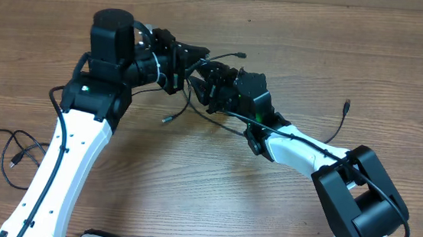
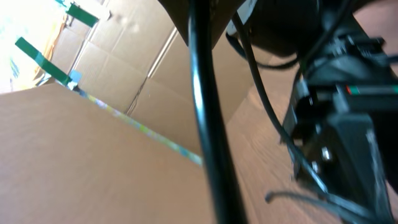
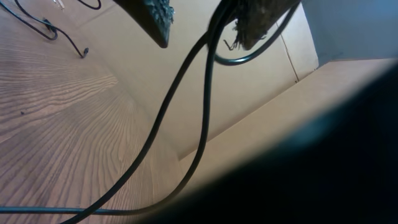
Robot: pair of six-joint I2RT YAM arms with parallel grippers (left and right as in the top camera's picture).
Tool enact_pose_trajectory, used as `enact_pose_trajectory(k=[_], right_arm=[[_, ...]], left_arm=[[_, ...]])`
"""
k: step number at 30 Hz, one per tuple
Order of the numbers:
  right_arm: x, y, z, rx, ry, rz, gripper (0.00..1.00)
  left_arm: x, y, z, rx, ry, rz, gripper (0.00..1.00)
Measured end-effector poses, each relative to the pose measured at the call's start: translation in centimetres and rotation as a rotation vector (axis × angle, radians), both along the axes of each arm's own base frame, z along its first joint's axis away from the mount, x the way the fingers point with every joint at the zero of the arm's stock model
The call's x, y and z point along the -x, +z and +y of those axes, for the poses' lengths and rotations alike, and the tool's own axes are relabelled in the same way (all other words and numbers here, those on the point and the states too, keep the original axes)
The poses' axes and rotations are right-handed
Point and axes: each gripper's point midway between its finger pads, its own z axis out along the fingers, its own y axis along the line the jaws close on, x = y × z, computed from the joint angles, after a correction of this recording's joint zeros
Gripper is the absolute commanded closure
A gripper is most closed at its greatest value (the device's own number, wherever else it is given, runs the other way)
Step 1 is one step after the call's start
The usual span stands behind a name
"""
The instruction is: Untangle cables
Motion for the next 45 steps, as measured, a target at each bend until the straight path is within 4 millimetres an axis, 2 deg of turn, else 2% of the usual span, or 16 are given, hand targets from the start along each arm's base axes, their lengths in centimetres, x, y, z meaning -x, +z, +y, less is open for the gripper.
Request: enact_pose_trajectory(k=[6,7,12,19,22,26,30,33,37,42,45], right_arm=[[0.0,0.3,0.0,-0.006,0.000,-0.009,0.61],[-0.1,0.4,0.1,-0.010,0.000,-0.015,0.74],[-0.2,1.3,0.2,-0.033,0.004,-0.047,0.94],[-0.1,1.9,0.2,-0.050,0.027,-0.064,0.96],[0.0,0.9,0.1,-0.029,0.032,-0.028,0.96],[0.5,-2.3,-0.6,0.082,0.042,0.044,0.96],[0.7,-5.4,-2.3,0.256,0.076,0.034,0.96],[0.9,-7.6,-4.1,0.389,0.113,0.020,0.96],[1.2,-10.3,-7.1,0.540,0.157,0.036,0.96],[2.1,-13.5,-11.8,0.679,0.192,0.138,0.96],[2.3,-14.6,-14.4,0.725,0.193,0.184,0.96]], left_arm=[[0.9,2.2,-2.9,0.060,-0.081,-0.070,0.96],[1.1,2.4,-3.3,0.067,-0.093,-0.076,0.96],[2.0,2.5,-4.6,0.082,-0.130,-0.059,0.96],[2.1,2.5,-4.7,0.086,-0.129,-0.053,0.96],[2.0,2.7,-4.7,0.088,-0.128,-0.061,0.96],[1.0,3.7,-3.8,0.094,-0.101,-0.125,0.96],[-1.2,4.3,-0.5,0.043,-0.024,-0.231,0.95],[-3.1,3.9,3.4,-0.026,0.063,-0.285,0.96],[-5.1,3.6,9.5,-0.108,0.203,-0.324,0.96],[-6.2,3.4,16.2,-0.177,0.353,-0.341,0.96],[-6.4,2.8,19.0,-0.219,0.417,-0.331,0.96]])
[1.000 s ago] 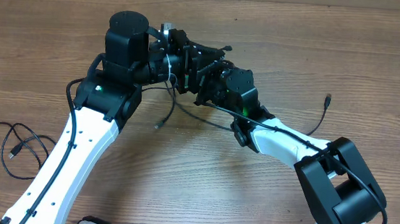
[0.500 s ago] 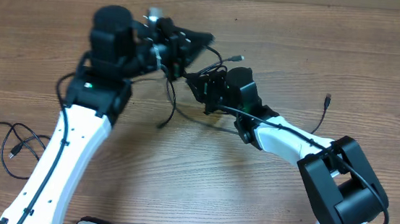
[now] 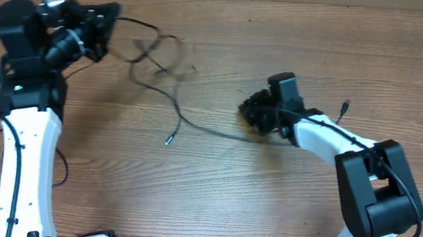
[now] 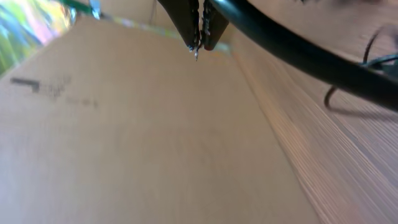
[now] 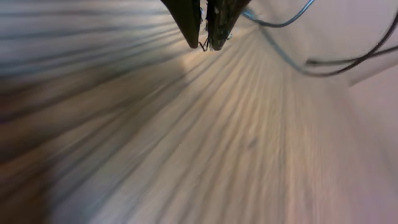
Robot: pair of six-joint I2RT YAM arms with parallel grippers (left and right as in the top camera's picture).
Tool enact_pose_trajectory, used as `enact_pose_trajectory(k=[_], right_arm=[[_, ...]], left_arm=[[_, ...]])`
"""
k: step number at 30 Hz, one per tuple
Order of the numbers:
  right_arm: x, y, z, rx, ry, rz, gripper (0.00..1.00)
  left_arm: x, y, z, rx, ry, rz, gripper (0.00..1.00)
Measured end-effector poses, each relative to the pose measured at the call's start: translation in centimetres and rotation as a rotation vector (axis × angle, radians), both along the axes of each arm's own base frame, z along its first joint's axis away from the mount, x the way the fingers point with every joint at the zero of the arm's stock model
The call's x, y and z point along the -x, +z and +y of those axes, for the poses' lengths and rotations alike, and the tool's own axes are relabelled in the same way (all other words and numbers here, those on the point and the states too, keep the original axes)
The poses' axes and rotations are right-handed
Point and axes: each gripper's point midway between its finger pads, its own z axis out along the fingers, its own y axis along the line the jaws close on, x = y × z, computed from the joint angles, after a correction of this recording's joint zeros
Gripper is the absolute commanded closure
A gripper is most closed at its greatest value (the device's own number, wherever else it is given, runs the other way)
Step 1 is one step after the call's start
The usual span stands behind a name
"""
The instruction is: Untangle cables
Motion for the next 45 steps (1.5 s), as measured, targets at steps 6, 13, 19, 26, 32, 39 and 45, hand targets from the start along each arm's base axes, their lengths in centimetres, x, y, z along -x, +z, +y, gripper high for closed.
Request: enact_pose_trajectory(k=[6,13,19,26,32,39,45], right_arm=[[0.5,-1.2,-3.5,0.060,-0.007,0.050,0.96],[0.0,0.1,-2.3,-0.017,0.126,-0.032,0.50],[-0.7,6.1,3.9,-0.305,0.332,-0.246,0.41],[1.7,10.5,11.8,-0.485,0.424,-0.301,0.41],[2.1,9.9,14.5,-0.481,0.266,-0.210,0.40],[-0.1,11.3,14.5,-0.509,0.105,-0.257,0.41],[-0.8,11.3,14.1,-0.533,0.015,-0.220,0.48]], left_arm=[[-0.1,-0.5,0.9,-0.092,0.021,-0.017,0.96],[0.1,-1.0,-0.5,-0.122,-0.024,-0.014,0.96],[0.4,-1.4,-2.9,-0.125,-0.084,0.001,0.96],[0.8,-2.3,-3.5,-0.122,-0.102,0.038,0.96],[1.6,-3.2,-4.3,-0.092,-0.148,0.090,0.96],[2.8,-3.5,-6.7,-0.056,-0.248,0.119,0.96],[4.0,-3.6,-10.6,-0.042,-0.356,0.131,0.96]])
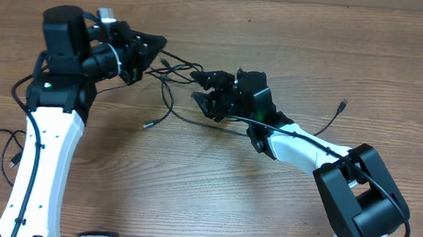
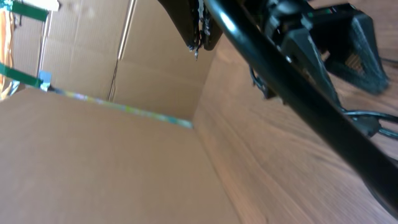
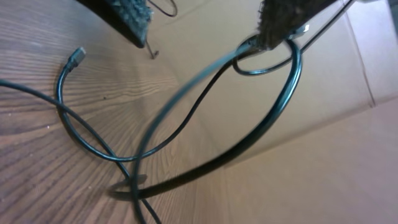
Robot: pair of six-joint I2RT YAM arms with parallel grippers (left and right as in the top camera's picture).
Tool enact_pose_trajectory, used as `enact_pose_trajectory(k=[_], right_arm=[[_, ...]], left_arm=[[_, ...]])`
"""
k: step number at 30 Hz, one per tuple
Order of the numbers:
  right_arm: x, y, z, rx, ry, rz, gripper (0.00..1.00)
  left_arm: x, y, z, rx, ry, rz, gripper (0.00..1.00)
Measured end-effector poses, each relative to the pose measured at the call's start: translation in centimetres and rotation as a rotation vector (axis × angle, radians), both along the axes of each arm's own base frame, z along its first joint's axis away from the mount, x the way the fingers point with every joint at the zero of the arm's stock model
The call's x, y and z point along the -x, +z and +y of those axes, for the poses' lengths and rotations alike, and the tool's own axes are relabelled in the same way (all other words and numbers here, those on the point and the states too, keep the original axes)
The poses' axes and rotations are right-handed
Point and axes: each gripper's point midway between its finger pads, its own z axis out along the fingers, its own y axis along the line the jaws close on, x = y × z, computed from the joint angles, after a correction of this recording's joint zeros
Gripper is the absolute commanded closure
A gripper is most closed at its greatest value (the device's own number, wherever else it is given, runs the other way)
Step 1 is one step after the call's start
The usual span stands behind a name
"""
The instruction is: Untangle cables
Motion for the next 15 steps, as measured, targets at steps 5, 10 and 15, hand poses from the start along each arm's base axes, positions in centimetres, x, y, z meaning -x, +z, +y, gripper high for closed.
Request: enact_pose_trajectory(k=[5,10,15], right_arm=[[0.2,-0.4,0.1,-0.024,-0.032,0.073,0.48],[0.6,-1.2,0.2,-0.046,-0.071,0.175,0.84],[0.7,-1.3,0.3,-0.057,-0.084,0.201,0.96]], left_arm=[[0.5,0.0,-1.5,0.014,-0.032,0.014,0.96],[0.7,0.0,-2.3,0.023,-0.048,0.024,0.96],[1.1,0.0,-3.3,0.033,-0.067,0.036,0.96]])
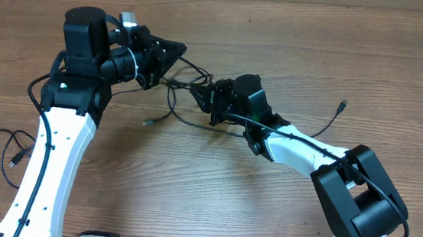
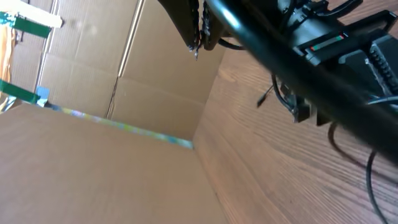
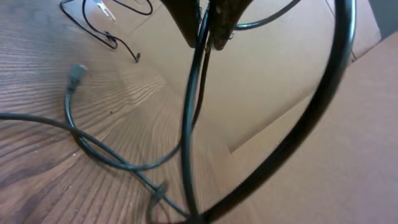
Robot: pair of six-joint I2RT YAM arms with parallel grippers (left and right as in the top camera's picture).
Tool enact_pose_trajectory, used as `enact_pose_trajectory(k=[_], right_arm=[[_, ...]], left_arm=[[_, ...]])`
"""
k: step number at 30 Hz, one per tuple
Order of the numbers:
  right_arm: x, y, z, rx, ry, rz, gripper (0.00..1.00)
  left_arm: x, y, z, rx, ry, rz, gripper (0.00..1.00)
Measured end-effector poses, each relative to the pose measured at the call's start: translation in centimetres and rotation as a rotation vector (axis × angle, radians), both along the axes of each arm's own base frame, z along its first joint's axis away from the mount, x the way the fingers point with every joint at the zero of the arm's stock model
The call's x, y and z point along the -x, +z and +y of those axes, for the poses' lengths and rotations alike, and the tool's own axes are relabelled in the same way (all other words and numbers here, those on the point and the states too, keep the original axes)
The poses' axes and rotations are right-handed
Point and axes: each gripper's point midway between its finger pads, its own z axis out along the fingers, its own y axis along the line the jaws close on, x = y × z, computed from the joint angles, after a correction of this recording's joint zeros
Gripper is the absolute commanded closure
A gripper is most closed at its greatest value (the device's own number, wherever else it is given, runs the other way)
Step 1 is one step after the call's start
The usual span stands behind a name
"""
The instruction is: Untangle cables
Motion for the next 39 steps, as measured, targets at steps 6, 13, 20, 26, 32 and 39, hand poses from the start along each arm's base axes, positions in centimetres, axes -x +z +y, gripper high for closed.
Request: enact_pose_trajectory(k=[6,13,20,26,32,39], right_arm=[[0.9,-0.9,0.3,0.071,0.070,-0.047,0.96],[6.1,-8.5,-2.9,0.379,0.210,0.147,0.96],[4.3,-9.2,-6.0,0.486,0.236,0.053,0.96],[3.0,-10.3,-10.6,0.621,0.286,-0.010,0.96],[3.6,-11.1,-20.9,0.828,0.212,0.148,0.96],[4.6,-11.0,-28.5,0.952,0.128,0.270,0.96]], left_arm=[[-0.2,0.0,0.1,0.045,0.043,0.062,0.96],[-2.3,2.5,1.5,0.078,0.124,-0.044,0.96],[-3.9,2.9,6.0,-0.018,0.224,-0.159,0.96],[-3.3,-0.4,7.8,-0.179,0.233,-0.113,0.96],[-3.6,-0.1,8.1,-0.251,0.218,-0.192,0.96],[-4.9,13.6,6.9,-0.200,0.197,-0.864,0.96]])
